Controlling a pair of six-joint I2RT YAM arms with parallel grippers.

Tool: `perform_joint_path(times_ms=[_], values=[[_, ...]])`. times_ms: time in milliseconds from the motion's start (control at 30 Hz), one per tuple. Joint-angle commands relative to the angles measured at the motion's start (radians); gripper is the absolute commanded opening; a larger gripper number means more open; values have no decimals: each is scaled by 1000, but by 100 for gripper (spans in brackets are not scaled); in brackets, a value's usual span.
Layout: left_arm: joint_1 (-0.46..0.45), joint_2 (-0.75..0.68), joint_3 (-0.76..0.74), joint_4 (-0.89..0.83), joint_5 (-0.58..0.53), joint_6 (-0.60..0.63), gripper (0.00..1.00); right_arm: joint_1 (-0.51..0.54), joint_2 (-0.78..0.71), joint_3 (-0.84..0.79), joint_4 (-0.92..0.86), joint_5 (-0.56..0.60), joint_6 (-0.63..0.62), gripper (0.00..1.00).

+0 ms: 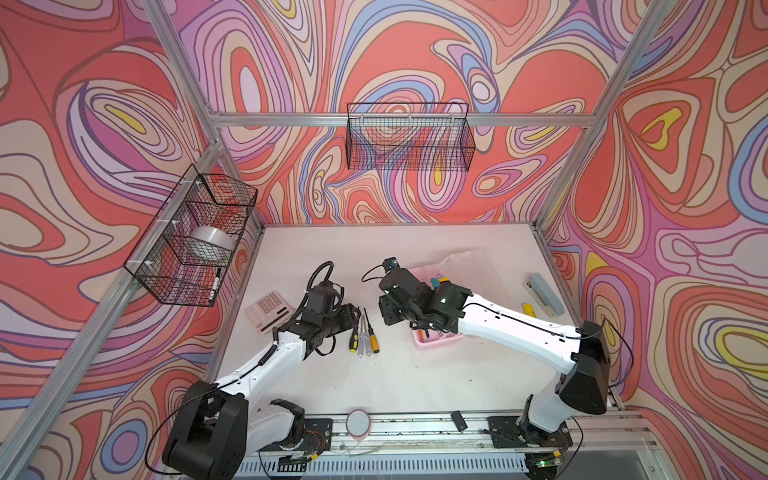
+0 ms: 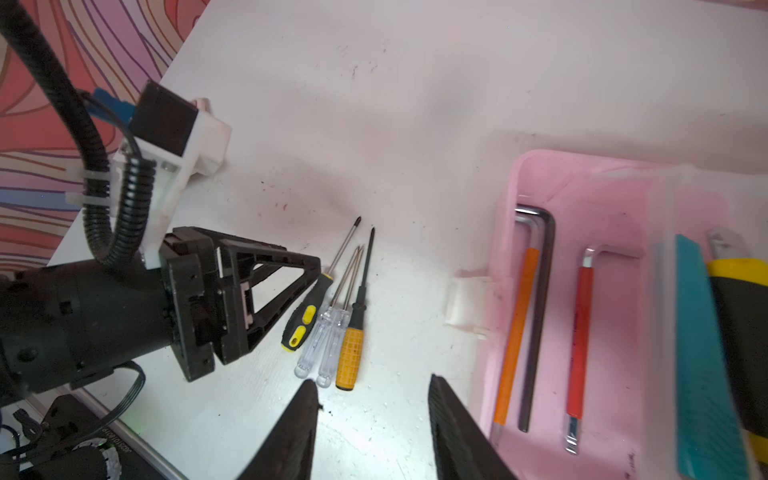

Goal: Pack the tool kit
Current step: 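Move the right gripper back over the screwdrivers and grasp the yellow-handled one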

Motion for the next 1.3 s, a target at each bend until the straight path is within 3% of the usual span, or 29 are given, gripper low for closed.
perform_joint_path(times_ms=[0, 333, 1267], values=[[3, 8, 17, -33, 28, 17, 54, 30, 70, 34, 20, -19, 39, 42], [3, -55, 25, -247, -65, 68, 51, 35, 232, 10, 55, -58, 104, 40], [2, 3, -39, -110, -9, 35, 50, 33, 386, 8, 13, -84, 100, 40]])
